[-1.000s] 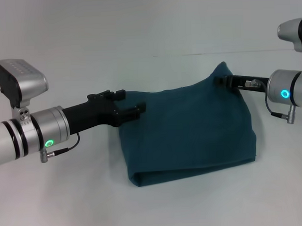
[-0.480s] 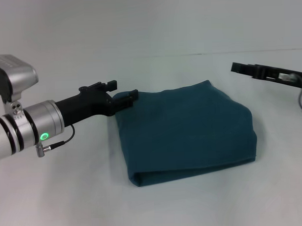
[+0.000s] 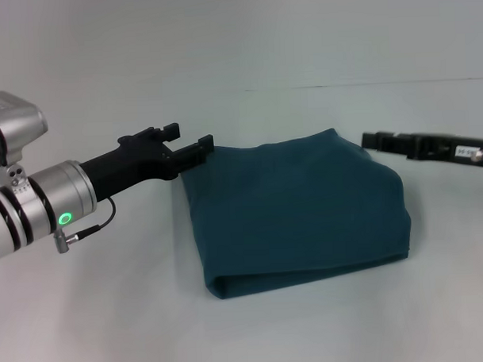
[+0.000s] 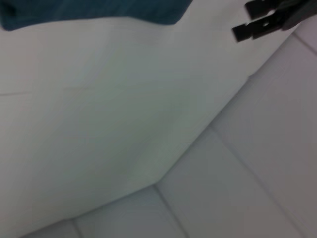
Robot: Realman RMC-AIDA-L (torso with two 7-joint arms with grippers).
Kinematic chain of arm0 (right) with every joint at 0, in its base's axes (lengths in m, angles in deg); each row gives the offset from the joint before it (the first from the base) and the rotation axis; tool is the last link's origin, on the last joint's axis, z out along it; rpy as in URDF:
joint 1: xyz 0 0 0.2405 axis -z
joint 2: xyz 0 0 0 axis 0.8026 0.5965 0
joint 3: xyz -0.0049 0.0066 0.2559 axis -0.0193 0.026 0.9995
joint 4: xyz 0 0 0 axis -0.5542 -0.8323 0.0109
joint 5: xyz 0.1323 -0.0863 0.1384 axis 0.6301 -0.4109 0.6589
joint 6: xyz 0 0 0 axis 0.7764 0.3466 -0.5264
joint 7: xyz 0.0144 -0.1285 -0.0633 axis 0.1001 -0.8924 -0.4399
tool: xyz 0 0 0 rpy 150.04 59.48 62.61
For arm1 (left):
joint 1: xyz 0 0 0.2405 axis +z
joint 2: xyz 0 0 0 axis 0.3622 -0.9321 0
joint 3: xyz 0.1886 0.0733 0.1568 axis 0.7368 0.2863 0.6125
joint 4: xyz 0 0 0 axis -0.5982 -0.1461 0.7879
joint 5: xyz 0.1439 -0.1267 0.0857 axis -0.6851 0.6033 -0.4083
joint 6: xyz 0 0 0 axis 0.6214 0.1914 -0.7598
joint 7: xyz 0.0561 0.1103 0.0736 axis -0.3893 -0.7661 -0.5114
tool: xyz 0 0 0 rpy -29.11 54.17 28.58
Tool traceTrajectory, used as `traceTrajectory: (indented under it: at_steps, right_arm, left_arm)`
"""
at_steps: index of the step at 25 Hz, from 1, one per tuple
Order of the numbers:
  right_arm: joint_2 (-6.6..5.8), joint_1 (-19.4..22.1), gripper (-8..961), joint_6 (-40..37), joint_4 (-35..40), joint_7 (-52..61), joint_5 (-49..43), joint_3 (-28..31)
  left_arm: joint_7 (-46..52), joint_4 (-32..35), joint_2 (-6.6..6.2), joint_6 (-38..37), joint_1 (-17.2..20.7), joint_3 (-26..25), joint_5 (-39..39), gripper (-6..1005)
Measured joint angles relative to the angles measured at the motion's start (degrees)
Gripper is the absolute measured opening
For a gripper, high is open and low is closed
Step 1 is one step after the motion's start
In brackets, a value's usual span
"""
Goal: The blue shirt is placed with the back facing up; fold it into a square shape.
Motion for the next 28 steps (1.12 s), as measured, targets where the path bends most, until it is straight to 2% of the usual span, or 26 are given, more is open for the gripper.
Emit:
traceTrajectory:
  at_steps: [6,10,13,17,22,28]
  right_arm:
    - [0.35,-1.9,421,-2.4,-1.5,0.6,-5.9,-1.2]
    - [0.29,-3.4,248,-1.7,-4.3,0.7,-9.0,-1.5]
    - [0.36,-3.9,136,0.1,-5.9,0.7,-11.1,-1.5]
    - [1.22,-4.7,-1,4.7,-7.8,0.8,-14.4,-1.7]
    - [1.94,-4.9,5,8.2,-8.2,0.7,-15.8,-2.4]
    - [2.3,-5.0,11,7.0,-6.1,-0.9,-13.8,-1.9]
  left_arm:
    - [0.0,-0.1,0.04,-0.3,0.5,0.1,0.4,772]
    - [-0.1,-0.2,0.13,-0.3,0.7,0.3,0.4,771]
    - [-0.1,-0.2,0.21,-0.4,0.9,0.3,0.4,771]
    - [0.0,-0.3,0.22,-0.4,1.1,0.4,0.5,771]
    - [0.0,-0.3,0.2,-0.3,1.1,0.4,0.5,770]
    - [0.0,-0.3,0.17,0.0,1.1,0.3,0.5,771]
